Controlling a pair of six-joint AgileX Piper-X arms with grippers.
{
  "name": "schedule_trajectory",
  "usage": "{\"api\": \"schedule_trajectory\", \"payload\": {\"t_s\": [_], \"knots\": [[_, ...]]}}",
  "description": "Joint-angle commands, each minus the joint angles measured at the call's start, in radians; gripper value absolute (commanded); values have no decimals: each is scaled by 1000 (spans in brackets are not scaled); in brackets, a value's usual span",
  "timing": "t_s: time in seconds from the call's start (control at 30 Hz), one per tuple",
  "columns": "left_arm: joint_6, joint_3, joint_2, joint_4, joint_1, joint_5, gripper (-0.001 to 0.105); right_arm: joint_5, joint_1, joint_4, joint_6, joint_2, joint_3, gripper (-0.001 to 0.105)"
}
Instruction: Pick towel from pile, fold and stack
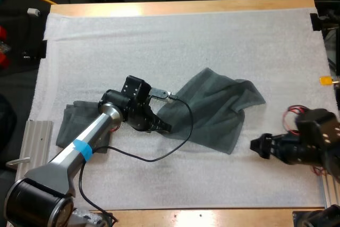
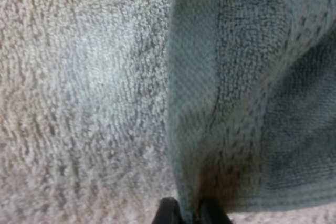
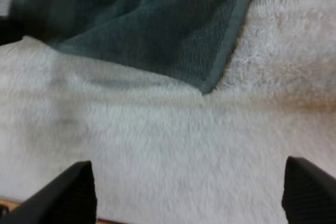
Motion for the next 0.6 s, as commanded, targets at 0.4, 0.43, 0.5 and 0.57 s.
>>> {"api": "schedule_trajectory", "payload": {"t_s": [0.4,0.43,0.5,0.57], "knots": [[4,-4,-7,6,-4,92,0,-37,144,-408,235,253,155,71],[4,-4,-7,7,-4,93,0,-37,144,-428,244,266,162,71],[7,-4,-7,11,-4,95,0,-37,144,-483,266,314,181,71],[7,-4,-7,11,-4,100,0,-37,144,-507,271,351,189,71]]}}
